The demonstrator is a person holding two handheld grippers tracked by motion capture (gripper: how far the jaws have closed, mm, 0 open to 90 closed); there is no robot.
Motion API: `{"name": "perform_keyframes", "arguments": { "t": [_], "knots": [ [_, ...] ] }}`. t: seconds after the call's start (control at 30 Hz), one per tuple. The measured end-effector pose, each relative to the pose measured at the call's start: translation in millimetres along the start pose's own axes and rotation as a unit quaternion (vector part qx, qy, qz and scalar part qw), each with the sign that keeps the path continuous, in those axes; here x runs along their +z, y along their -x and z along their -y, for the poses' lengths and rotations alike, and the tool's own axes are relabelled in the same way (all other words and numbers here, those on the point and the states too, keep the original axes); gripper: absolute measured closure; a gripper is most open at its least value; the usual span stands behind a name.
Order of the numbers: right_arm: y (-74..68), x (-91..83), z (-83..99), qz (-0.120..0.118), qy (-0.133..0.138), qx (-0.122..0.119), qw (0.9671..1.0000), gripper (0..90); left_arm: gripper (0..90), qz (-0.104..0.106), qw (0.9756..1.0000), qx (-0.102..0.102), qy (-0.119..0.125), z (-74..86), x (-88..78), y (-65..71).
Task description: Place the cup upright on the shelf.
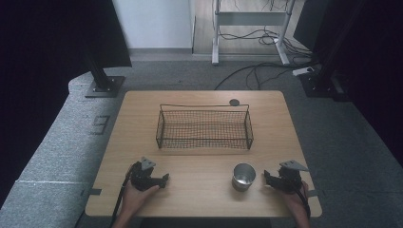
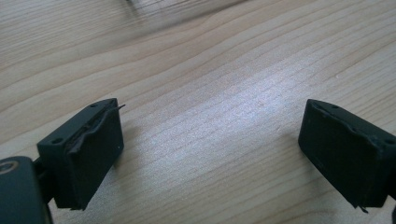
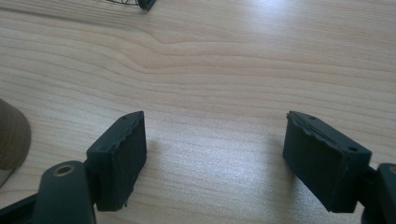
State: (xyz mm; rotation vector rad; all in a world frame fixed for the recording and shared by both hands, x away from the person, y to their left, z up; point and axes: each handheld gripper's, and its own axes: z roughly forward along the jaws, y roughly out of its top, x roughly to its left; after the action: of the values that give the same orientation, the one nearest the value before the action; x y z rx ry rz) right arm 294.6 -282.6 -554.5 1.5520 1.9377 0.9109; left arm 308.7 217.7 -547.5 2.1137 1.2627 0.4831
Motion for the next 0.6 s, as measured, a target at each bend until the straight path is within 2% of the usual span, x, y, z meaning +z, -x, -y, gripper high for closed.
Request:
{"name": "perform_keyframes", "arguments": {
  "t": [0.13,0.23,0.4,0.43,0.6],
  "knots": [
    [-0.5,-1.6,0.5,-0.002,0.008,-0.006,1.0000,22.9,6.5,0.000,1.0000,0.000,0.000,-0.1,0.0,0.0],
    [-0.5,-4.2,1.6,-0.005,0.024,-0.009,0.9997,23.7,6.5,0.000,1.0000,0.000,0.000,0.0,0.0,0.0],
    [-3.7,-14.1,1.5,-0.028,0.045,-0.002,0.9986,24.2,6.8,-0.001,1.0000,-0.002,0.000,0.2,-0.3,0.4],
    [-7.8,-20.4,2.8,-0.040,0.053,-0.007,0.9978,24.2,6.8,-0.001,1.0000,-0.002,0.001,0.2,-0.3,0.4],
    [-11.5,-32.9,10.0,-0.054,0.060,-0.009,0.9967,24.3,6.8,-0.001,1.0000,-0.002,0.000,0.2,-0.3,0.4]
  ]
}}
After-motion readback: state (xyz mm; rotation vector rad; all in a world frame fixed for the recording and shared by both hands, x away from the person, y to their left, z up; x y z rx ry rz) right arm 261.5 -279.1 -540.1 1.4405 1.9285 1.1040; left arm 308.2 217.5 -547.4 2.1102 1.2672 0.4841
